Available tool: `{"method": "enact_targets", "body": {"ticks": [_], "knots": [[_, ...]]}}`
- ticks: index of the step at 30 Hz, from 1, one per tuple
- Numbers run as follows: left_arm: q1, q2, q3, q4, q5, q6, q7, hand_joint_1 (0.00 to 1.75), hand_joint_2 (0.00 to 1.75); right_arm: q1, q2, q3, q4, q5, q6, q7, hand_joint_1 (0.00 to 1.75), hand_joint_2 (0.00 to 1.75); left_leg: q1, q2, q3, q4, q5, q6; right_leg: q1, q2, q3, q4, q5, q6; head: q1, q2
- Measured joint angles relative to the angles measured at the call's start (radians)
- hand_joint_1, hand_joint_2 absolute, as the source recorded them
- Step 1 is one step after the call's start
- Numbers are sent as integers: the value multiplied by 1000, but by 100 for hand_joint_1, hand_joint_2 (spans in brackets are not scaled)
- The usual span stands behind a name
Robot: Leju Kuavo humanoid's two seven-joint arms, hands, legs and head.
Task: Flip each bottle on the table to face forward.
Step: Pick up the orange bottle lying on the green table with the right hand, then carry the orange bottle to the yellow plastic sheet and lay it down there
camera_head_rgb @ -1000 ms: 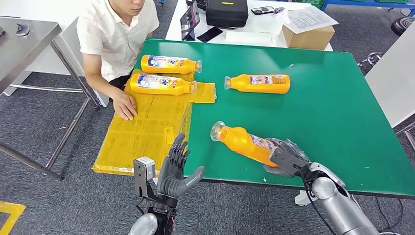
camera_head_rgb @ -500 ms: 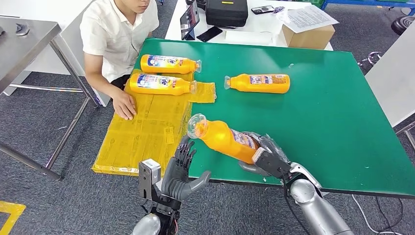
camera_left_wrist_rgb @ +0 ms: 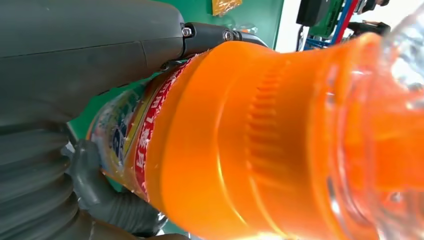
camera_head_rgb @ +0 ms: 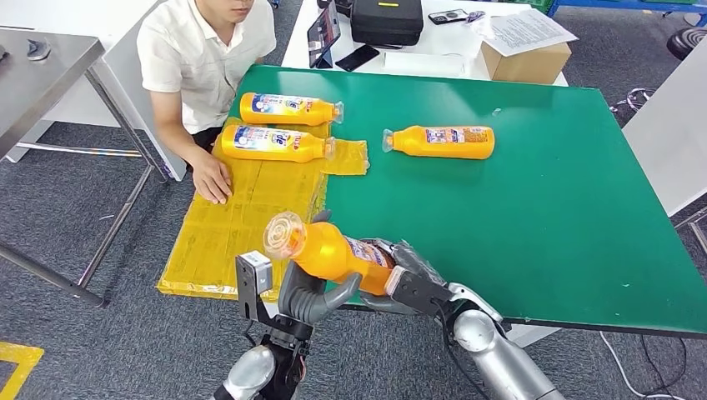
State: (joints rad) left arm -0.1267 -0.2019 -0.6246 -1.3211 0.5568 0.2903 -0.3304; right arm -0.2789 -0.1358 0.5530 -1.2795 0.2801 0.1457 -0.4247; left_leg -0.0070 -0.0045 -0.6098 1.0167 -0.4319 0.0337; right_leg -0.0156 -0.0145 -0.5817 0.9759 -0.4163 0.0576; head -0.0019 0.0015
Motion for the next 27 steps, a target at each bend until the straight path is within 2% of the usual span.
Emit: {"method": "enact_targets", "body": {"ticks": [7, 8, 11, 12, 13, 17, 18, 27], "knots": [[-2, -3, 6, -2, 67, -15, 38, 0, 175, -7, 16, 25, 7, 5, -8, 0, 175, 175, 0, 0, 0, 0, 0, 0, 0, 0, 0, 0, 0, 0, 0, 0], [-2, -5, 10, -3, 82, -16, 44, 12, 175, -9, 23, 33, 10, 5, -11, -1, 175, 175, 0, 0, 0, 0, 0, 0, 0, 0, 0, 0, 0, 0, 0, 0], [-3, -8, 21, -3, 110, -16, 48, 140, 175, -22, 42, 59, 14, -10, -11, 6, 158, 175, 0, 0, 0, 0, 0, 0, 0, 0, -1, 0, 0, 0, 0, 0], [-3, -8, 25, -3, 118, -16, 44, 171, 175, -28, 46, 67, 16, -19, -10, 12, 150, 175, 0, 0, 0, 0, 0, 0, 0, 0, -1, 0, 0, 0, 0, 0], [-3, -8, 30, -3, 124, -16, 40, 173, 175, -33, 49, 74, 19, -27, -9, 17, 141, 175, 0, 0, 0, 0, 0, 0, 0, 0, -1, 0, 0, 0, 0, 0], [-4, -9, 43, -3, 133, -19, 32, 175, 175, -47, 58, 95, 33, -50, -8, 25, 6, 175, 0, 0, 0, 0, 0, 0, 0, 0, -1, 0, 0, 0, 0, 0], [-5, -9, 46, -3, 134, -19, 29, 175, 175, -48, 61, 100, 36, -57, -7, 23, 0, 175, 0, 0, -1, 0, 0, 0, 0, 0, -1, 0, 0, 0, 0, 0], [-13, -9, 82, -8, 131, 4, -25, 175, 175, -29, 92, 133, 32, -117, -7, -6, 0, 175, 0, 1, -1, 0, 0, 0, 0, 0, -2, 0, 0, 0, 0, 0]]}}
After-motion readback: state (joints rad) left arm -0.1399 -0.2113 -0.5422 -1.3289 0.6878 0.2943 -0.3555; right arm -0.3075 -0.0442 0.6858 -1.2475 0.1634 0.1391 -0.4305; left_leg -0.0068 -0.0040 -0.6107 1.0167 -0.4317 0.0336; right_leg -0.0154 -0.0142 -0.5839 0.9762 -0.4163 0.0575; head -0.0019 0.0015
